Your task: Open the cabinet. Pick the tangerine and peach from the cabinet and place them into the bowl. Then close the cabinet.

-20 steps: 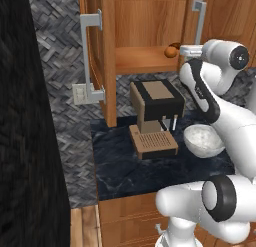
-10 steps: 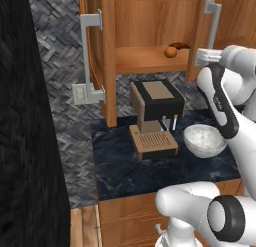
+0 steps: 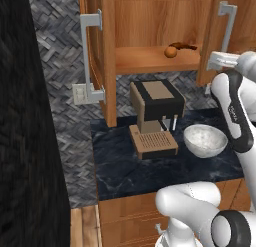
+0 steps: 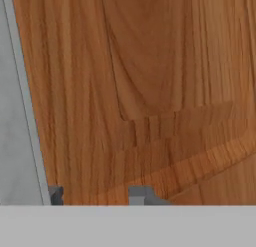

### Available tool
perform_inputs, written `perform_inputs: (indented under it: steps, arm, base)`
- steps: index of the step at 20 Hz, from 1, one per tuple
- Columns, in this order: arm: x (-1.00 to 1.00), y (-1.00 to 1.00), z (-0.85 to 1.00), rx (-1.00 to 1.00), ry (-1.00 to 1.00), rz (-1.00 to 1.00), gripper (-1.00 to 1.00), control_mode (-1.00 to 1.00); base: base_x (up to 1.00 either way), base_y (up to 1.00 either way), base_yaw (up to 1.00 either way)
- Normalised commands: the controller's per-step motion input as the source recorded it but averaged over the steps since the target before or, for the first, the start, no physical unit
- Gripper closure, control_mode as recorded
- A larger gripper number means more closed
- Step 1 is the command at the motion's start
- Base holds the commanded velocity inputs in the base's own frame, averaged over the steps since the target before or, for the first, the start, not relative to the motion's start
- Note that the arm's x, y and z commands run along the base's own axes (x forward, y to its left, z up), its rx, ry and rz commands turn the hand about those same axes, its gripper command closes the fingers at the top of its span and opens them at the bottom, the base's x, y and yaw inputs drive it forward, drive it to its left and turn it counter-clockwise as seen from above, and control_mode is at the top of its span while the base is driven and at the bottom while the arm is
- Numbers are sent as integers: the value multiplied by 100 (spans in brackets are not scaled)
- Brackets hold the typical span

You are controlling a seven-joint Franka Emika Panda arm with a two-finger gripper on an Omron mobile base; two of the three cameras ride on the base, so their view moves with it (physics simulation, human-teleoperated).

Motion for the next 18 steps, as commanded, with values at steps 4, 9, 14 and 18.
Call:
perform_inputs:
  steps: [4, 9, 14, 18]
  arm:
    - [-51, -100, 0, 5, 0, 0, 100, -100]
    - [-45, -100, 0, 7, 0, 0, 100, -100]
    - [-31, -100, -3, 6, 0, 0, 100, -100]
    - [-7, -29, -18, -1, 8, 0, -100, -100]
  base:
    - [0, 0, 0]
    - [0, 0, 0]
    - [0, 0, 0]
    - [0, 0, 0]
